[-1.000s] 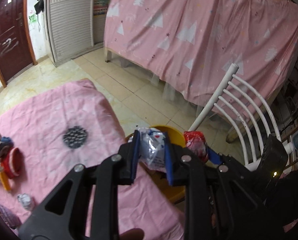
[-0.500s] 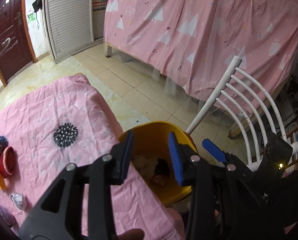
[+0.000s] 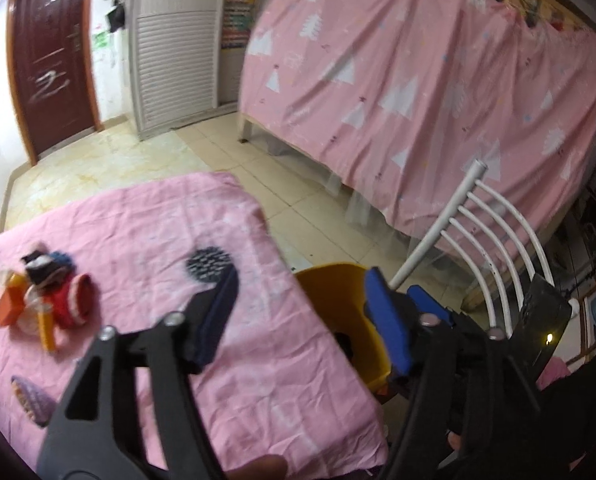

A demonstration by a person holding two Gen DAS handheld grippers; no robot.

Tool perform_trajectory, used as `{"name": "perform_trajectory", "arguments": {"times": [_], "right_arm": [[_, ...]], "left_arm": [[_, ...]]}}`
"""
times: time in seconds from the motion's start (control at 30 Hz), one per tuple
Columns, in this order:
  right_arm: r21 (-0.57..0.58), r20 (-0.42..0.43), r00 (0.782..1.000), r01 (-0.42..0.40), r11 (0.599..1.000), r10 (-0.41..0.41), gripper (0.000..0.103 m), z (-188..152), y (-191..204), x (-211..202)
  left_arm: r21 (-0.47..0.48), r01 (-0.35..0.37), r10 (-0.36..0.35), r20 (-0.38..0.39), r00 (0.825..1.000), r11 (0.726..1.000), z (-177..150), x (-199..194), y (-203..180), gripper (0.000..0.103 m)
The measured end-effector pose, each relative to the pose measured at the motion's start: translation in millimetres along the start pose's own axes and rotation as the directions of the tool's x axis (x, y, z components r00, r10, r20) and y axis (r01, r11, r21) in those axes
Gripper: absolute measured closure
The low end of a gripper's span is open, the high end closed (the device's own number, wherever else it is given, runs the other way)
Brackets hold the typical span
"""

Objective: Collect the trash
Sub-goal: 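Grasp the blue-and-tan slipper with the left gripper while the right grasps the foil ball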

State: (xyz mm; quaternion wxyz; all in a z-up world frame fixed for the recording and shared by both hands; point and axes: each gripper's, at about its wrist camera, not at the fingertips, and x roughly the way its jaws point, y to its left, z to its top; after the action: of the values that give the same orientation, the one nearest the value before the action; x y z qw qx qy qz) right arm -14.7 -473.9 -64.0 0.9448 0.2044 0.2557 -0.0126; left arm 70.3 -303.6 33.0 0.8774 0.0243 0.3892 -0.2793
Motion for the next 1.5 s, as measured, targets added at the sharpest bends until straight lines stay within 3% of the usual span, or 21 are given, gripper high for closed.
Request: {"name": "perform_trajectory", "arguments": {"times": [0.3,0.73,0.93,1.13,1.5], "right_arm": [[-0.118,-0.019,0.998,-0.059,0.991,0.057,0.031,-8,53,0],[-0.221,-0.096,0.988,-0.143,0.965,0.125,0.029,-25,124,19],[-0.273,-0.141,0.977,-0.191,0.943,0.158,0.029,-32,164,33],[-0.299,-0.196,0.965,-0.23,0.926,0.176,0.029,-43,194,50],[-0.35,-0.283,0.944,-0.266,0.898,0.169,0.029,-65,233,79]], "left_arm": [[-0.08,-0.042,0.047,0.061,0.997,0.996,-7,-51,54,0.022],[-0.1,-0.214,0.222,0.073,0.972,0.972,-31,-94,144,0.02],[-0.132,-0.269,0.276,0.043,0.96,0.954,-45,-98,181,0.02],[-0.18,-0.301,0.308,0.014,0.951,0.937,-67,-96,214,0.02],[-0.238,-0.274,0.266,-0.068,0.962,0.932,-102,-71,250,0.021]]}}
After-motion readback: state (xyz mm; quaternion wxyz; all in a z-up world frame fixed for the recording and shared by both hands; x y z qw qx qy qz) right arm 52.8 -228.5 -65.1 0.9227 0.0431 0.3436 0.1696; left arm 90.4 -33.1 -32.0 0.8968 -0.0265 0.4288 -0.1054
